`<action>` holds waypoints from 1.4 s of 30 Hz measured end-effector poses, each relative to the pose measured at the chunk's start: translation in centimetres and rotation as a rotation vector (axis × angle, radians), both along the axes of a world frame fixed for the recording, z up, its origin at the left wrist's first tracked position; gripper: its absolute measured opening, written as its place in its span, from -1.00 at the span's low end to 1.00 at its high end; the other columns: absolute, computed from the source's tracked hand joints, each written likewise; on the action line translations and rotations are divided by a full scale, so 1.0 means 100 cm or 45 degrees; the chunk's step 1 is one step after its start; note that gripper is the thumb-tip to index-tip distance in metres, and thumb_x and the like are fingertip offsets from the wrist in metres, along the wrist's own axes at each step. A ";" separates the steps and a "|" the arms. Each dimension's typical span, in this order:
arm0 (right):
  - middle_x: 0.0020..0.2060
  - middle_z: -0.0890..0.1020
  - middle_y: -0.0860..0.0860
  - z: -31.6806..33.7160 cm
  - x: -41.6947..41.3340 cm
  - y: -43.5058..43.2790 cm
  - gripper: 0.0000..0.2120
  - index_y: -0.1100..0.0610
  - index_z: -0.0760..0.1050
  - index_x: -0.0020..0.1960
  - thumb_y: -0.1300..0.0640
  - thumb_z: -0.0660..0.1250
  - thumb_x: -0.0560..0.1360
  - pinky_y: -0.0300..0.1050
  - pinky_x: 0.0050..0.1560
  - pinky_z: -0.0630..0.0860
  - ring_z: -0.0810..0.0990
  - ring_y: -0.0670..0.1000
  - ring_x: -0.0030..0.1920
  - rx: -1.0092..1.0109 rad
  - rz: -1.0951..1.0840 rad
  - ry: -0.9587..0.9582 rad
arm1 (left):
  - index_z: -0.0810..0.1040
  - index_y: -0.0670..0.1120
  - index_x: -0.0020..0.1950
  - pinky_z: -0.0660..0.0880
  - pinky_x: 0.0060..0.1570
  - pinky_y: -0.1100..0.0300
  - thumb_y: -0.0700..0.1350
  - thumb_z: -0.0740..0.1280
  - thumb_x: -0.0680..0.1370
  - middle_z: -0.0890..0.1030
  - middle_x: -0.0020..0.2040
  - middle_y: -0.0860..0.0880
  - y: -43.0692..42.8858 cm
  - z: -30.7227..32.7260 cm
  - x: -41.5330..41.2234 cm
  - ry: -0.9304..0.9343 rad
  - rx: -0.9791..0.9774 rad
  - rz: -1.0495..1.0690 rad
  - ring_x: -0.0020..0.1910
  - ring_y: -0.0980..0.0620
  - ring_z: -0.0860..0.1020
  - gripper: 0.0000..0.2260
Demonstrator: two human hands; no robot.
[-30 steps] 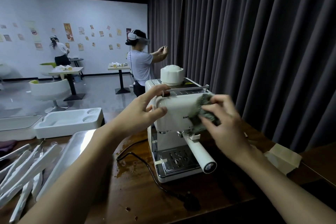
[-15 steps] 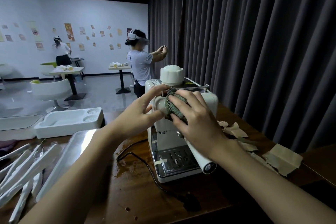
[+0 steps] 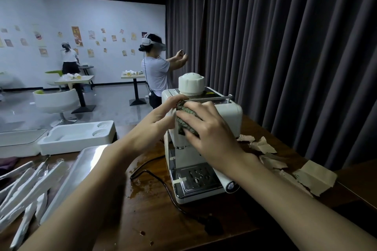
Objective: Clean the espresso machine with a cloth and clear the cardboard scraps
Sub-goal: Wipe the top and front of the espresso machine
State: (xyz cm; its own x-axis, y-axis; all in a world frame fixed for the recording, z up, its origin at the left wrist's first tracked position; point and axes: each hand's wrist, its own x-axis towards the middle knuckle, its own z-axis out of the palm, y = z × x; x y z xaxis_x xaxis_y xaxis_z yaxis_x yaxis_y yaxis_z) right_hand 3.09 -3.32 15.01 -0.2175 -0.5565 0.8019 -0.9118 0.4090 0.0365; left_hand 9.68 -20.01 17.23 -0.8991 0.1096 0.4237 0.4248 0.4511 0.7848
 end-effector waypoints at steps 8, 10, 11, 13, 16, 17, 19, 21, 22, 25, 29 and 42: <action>0.25 0.52 0.11 -0.012 -0.034 0.056 -0.59 0.17 0.57 0.25 0.32 0.43 0.41 0.07 0.21 0.43 0.44 0.14 0.17 -0.171 -0.140 -0.103 | 0.33 0.19 0.51 0.47 0.35 -0.04 0.09 0.25 0.44 0.45 0.43 0.13 -0.007 -0.005 -0.009 -0.031 -0.069 0.098 0.39 0.03 0.45 -0.40; 0.29 0.46 0.17 -0.017 -0.041 0.071 -0.60 0.17 0.57 0.24 0.34 0.42 0.42 0.00 0.26 0.40 0.41 0.13 0.22 -0.313 -0.172 -0.195 | 0.29 0.27 0.51 0.45 0.38 -0.09 0.09 0.34 0.45 0.37 0.48 0.16 -0.004 -0.009 -0.010 -0.038 -0.076 0.128 0.43 0.01 0.42 -0.38; 0.32 0.41 0.18 -0.020 -0.042 0.076 -0.61 0.15 0.57 0.25 0.34 0.42 0.44 -0.04 0.29 0.38 0.39 0.09 0.25 -0.386 -0.176 -0.289 | 0.28 0.33 0.48 0.45 0.38 -0.11 0.15 0.39 0.43 0.31 0.49 0.17 -0.002 -0.012 -0.012 -0.021 -0.076 0.141 0.44 -0.01 0.41 -0.37; 0.33 0.42 0.10 -0.022 -0.043 0.081 -0.61 0.06 0.56 0.28 0.29 0.40 0.47 -0.04 0.32 0.41 0.39 -0.03 0.28 -0.476 -0.132 -0.486 | 0.27 0.43 0.40 0.46 0.36 -0.14 0.32 0.42 0.36 0.19 0.52 0.19 0.003 -0.017 -0.014 0.043 -0.127 0.231 0.49 -0.10 0.33 -0.36; 0.21 0.56 -0.07 -0.019 -0.039 0.080 -0.60 -0.02 0.51 0.31 0.27 0.36 0.52 0.04 0.25 0.51 0.52 -0.11 0.23 -0.543 0.061 -0.734 | 0.23 0.43 0.43 0.49 0.32 -0.18 0.39 0.41 0.34 0.20 0.55 0.05 0.011 -0.025 -0.017 0.094 -0.157 0.383 0.49 -0.12 0.32 -0.30; 0.20 0.57 -0.10 -0.017 -0.038 0.079 -0.60 0.00 0.51 0.31 0.28 0.35 0.52 0.02 0.27 0.51 0.52 -0.13 0.24 -0.569 0.113 -0.808 | 0.23 0.41 0.43 0.53 0.27 -0.16 0.35 0.43 0.35 0.26 0.52 0.05 0.013 -0.026 -0.019 0.119 -0.131 0.393 0.43 -0.11 0.39 -0.30; 0.20 0.57 -0.13 -0.013 -0.036 0.078 -0.61 0.04 0.51 0.31 0.32 0.34 0.53 -0.03 0.29 0.49 0.51 -0.14 0.26 -0.604 0.168 -0.884 | 0.28 0.36 0.41 0.60 0.16 -0.12 0.23 0.50 0.38 0.34 0.46 0.07 0.016 -0.026 -0.021 0.171 -0.094 0.406 0.31 -0.09 0.51 -0.34; 0.18 0.57 -0.17 -0.012 -0.034 0.075 -0.60 0.05 0.51 0.30 0.34 0.34 0.52 -0.09 0.29 0.48 0.51 -0.17 0.26 -0.615 0.209 -0.910 | 0.33 0.31 0.39 0.64 0.10 -0.04 0.05 0.54 0.44 0.40 0.42 0.08 0.015 -0.024 -0.023 0.202 -0.077 0.412 0.24 -0.07 0.55 -0.38; 0.18 0.57 -0.17 -0.012 -0.033 0.073 -0.60 0.05 0.51 0.30 0.34 0.35 0.52 -0.10 0.29 0.48 0.51 -0.18 0.25 -0.607 0.225 -0.908 | 0.35 0.29 0.39 0.65 0.07 -0.02 -0.02 0.55 0.45 0.44 0.38 0.06 0.013 -0.023 -0.023 0.196 -0.055 0.399 0.20 -0.07 0.58 -0.39; 0.20 0.60 -0.09 -0.014 -0.032 0.066 -0.60 0.05 0.52 0.31 0.29 0.37 0.51 -0.11 0.29 0.49 0.53 -0.16 0.24 -0.565 0.200 -0.849 | 0.36 0.26 0.34 0.68 -0.08 0.07 -0.15 0.52 0.48 0.55 0.16 0.07 0.005 -0.019 -0.019 0.116 0.041 0.338 0.03 -0.06 0.65 -0.43; 0.19 0.61 -0.07 -0.013 -0.030 0.065 -0.60 0.04 0.53 0.31 0.29 0.38 0.50 -0.11 0.28 0.48 0.54 -0.16 0.23 -0.582 0.185 -0.848 | 0.32 0.21 0.37 0.65 -0.17 0.20 -0.16 0.50 0.50 0.54 0.12 0.06 0.007 -0.020 -0.018 0.130 0.023 0.367 -0.06 0.01 0.65 -0.42; 0.20 0.57 -0.10 -0.009 -0.036 0.065 -0.60 0.02 0.53 0.28 0.32 0.37 0.50 -0.28 0.27 0.45 0.51 -0.22 0.21 -0.586 0.141 -0.847 | 0.29 0.27 0.38 0.59 0.17 -0.14 -0.01 0.51 0.47 0.44 0.34 -0.05 0.008 -0.027 -0.029 0.201 -0.042 0.406 0.22 -0.14 0.54 -0.41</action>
